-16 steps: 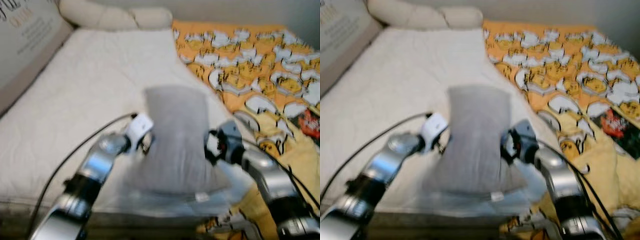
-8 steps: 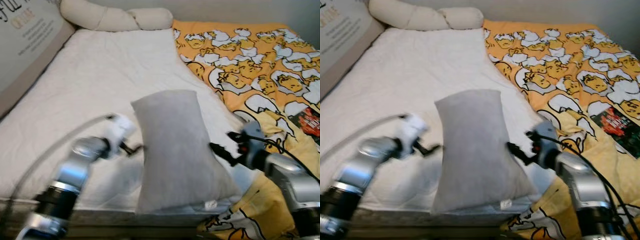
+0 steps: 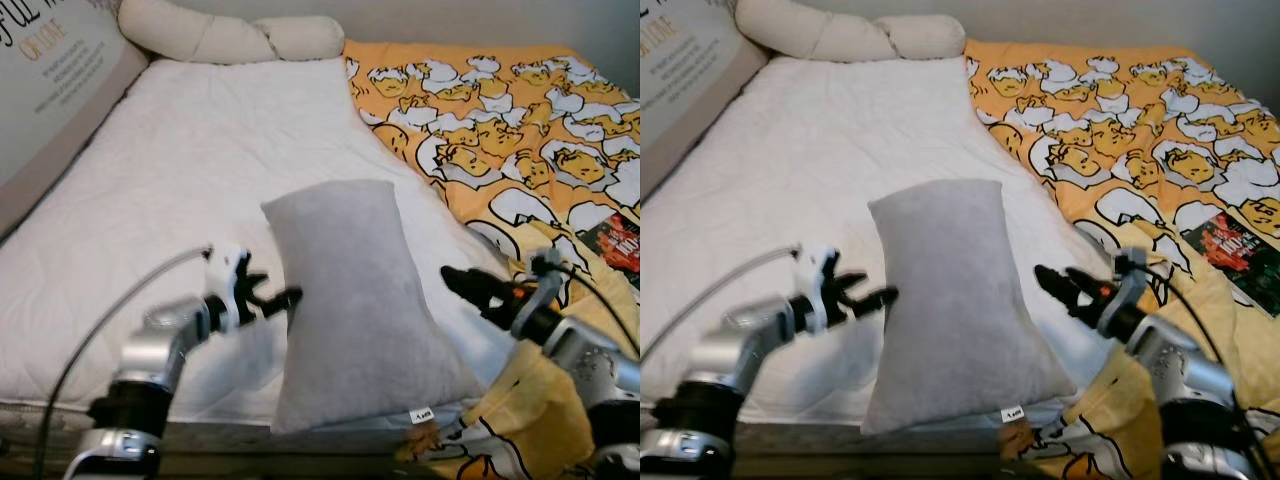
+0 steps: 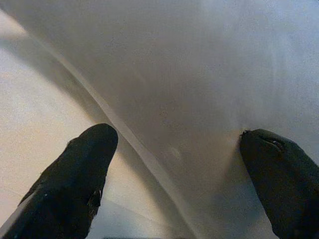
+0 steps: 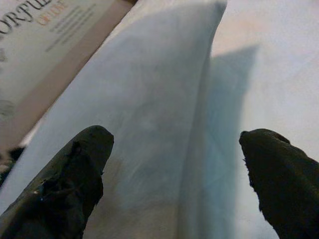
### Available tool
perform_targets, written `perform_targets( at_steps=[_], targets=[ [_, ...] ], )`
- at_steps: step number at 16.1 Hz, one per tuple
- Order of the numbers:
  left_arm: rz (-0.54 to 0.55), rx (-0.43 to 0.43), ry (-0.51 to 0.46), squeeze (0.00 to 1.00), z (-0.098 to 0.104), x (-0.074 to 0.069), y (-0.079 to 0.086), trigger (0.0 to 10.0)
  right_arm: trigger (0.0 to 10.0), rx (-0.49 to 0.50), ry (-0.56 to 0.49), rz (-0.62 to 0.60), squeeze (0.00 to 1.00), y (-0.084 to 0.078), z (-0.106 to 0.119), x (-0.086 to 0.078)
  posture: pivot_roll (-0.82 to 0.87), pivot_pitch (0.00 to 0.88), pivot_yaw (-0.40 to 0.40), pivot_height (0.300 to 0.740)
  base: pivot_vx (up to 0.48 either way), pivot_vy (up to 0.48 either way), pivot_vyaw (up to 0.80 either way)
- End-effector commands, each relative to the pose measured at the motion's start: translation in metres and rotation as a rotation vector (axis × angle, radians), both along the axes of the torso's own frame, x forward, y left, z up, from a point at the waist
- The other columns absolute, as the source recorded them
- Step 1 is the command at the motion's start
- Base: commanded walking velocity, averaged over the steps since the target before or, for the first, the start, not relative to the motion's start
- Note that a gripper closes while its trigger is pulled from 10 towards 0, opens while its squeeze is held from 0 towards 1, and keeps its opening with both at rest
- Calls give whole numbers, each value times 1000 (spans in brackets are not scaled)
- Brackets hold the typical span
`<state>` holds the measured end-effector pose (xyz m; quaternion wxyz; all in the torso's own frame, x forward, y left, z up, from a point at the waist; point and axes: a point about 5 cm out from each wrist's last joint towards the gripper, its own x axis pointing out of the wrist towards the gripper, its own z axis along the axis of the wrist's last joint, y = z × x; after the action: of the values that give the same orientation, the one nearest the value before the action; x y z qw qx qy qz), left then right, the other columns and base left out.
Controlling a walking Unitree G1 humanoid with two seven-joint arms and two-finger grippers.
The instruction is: Clean up the room
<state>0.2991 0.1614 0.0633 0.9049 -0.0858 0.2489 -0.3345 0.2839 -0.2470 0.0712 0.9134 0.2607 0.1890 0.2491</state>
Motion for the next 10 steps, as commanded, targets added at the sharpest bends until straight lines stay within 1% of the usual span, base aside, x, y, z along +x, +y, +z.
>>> perform_targets(
  at_steps=[1,2,3,4,5,6,7,8,9,10],
  targets=[
    [4,-86,1,1000,3,1,0,10000,10000,54,23,-17,1000,0,-4,2,39,0,20,740,0,0,0],
    [2,-140,16,1000,3,0,-2,10000,10000,65,36,-6,1000,2,-8,3,39,0,20,740,0,0,0],
    [-32,-191,32,1000,3,-4,-6,10000,10000,95,51,0,1000,6,-11,3,40,0,19,740,0,0,0],
    [-92,-196,4,1000,3,-9,-11,10000,10000,114,70,29,1000,12,-14,2,44,0,15,740,0,0,0],
    [-118,-198,2,1000,2,-11,-13,10000,10000,116,73,53,1000,15,-15,1,45,0,14,740,0,0,0],
    [-191,-223,32,1000,-3,-18,-21,10000,10000,120,106,122,1000,24,-23,-3,45,0,11,740,0,0,0],
    [-209,-167,52,1000,-11,-19,-23,10000,10000,112,128,140,1000,28,-28,-4,48,0,5,740,0,0,0],
    [-219,-71,71,1000,-22,-19,-26,10000,10000,94,160,151,1000,31,-34,-5,49,0,2,740,0,0,0],
    [-234,-22,88,1000,-31,-20,-29,10000,10000,87,198,155,1000,35,-40,-5,49,0,2,740,0,0,0],
    [-244,-16,93,1000,-34,-20,-33,10000,10000,97,232,159,1000,39,-43,-5,45,0,2,740,0,0,0]
  ],
)
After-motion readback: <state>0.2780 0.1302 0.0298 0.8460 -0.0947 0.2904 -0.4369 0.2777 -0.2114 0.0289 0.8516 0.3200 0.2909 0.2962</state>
